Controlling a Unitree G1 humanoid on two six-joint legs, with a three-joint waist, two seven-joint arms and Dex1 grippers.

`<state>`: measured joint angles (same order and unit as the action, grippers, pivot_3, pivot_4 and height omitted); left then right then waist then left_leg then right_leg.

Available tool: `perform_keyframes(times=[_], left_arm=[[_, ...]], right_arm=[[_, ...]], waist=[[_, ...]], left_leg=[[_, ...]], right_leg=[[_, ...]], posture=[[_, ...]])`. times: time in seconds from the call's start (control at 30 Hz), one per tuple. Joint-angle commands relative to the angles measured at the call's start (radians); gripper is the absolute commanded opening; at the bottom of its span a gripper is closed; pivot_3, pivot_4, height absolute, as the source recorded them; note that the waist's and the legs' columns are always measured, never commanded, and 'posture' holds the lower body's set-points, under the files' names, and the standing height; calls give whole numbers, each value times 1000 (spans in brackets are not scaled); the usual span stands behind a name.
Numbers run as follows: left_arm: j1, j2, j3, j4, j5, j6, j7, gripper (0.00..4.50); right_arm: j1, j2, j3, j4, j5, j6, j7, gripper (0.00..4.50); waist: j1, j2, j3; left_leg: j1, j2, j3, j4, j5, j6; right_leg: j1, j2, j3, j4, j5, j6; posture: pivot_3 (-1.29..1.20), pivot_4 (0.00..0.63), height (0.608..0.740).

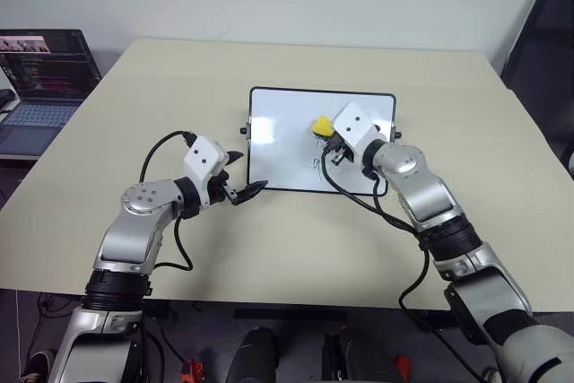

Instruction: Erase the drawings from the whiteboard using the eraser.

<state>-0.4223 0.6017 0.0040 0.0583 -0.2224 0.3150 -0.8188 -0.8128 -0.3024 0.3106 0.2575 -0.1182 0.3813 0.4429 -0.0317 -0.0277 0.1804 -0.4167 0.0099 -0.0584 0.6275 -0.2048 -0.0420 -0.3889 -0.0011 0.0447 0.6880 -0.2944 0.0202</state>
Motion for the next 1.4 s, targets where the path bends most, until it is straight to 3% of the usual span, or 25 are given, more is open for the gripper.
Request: perform_keyframes(times=[0.03, 0.17, 0.47, 0.73, 1.07, 1.4], left_arm=[[-1, -1, -3, -43, 3, -13, 1, 4500], [2, -7, -7, -64, 3, -1, 5, 4500], [-8, -19, -21, -93, 3, 31, 17, 4500], [-11, -19, -26, -123, -7, 60, 24, 4500], [-17, -22, -29, -154, -12, 94, 27, 4500], [-19, -29, -30, -172, -15, 115, 29, 4500]], right_arm=[[-37, -13, 35, 8, -32, -2, 71, 996], [-3, -52, 88, -37, -41, 37, 192, 996], [-82, -26, 21, 66, -104, -41, 19, 995], [5, -86, 104, -40, -109, 26, 218, 995], [-66, -47, 33, 30, -148, -35, 53, 995], [-16, -65, 60, -14, -140, 22, 161, 994]], waist=[[-1, 0, 0], [-1, 0, 0], [-1, 0, 0], [0, 0, 0], [-1, 0, 0], [-1, 0, 0]], left_leg=[[0, 0, 0, 0, 0, 0], [1, 0, 0, 0, 0, 0], [1, 0, 0, 2, 0, 0], [1, 0, -1, 2, 0, 0], [3, 1, 0, 3, 1, 0], [3, 0, 0, 2, 1, 0]], right_leg=[[0, 0, 0, 0, 0, 0], [0, 0, 0, 1, 0, 0], [0, 0, 0, 4, 0, 0], [1, 0, 0, 4, 0, 0], [0, 1, 1, 7, 0, 0], [1, 1, 0, 6, 0, 0]], posture=[[0, 150, 740], [0, 150, 740], [0, 150, 740], [0, 150, 740], [0, 150, 740], [0, 150, 740]])
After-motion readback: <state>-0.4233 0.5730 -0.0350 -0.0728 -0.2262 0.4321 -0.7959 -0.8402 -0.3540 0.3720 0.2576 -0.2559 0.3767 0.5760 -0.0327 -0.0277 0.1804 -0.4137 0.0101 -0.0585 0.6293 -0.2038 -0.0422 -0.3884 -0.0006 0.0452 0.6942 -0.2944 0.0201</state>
